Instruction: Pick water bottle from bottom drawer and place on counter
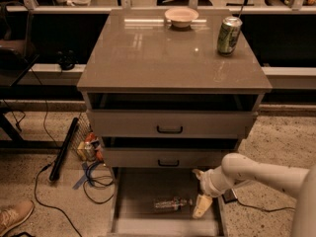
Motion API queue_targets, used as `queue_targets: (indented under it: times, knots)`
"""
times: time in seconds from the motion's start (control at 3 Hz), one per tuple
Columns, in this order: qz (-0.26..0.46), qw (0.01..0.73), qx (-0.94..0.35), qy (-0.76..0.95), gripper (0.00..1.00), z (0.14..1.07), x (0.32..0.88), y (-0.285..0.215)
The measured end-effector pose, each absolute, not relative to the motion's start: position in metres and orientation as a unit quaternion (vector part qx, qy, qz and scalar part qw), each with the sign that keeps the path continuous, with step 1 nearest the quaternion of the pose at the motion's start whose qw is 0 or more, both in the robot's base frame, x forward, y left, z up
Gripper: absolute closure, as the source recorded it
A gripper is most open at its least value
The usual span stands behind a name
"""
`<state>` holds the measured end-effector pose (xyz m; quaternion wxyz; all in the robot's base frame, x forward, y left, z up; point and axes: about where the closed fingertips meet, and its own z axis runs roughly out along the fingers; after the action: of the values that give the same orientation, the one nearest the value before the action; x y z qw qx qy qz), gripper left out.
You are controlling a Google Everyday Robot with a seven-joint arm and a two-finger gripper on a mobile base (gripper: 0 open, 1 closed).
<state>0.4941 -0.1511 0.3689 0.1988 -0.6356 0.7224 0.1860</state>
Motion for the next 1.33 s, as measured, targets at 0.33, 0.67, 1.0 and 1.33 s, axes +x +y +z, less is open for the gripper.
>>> queue_targets:
  times: [0.33,0.67,1.0,1.33]
  knots:
    - [0.191,0.194,-0.642,0.716,0.0,0.323,0.512,-0.135]
    - [0.191,0.194,-0.642,0.716,0.0,0.323,0.512,-0.135]
    - [0.198,0.193,-0.644,0.714,0.0,0.309,0.512,-0.132]
    - [0.2,0.202,-0.65,0.705,0.0,0.285,0.516,-0.125]
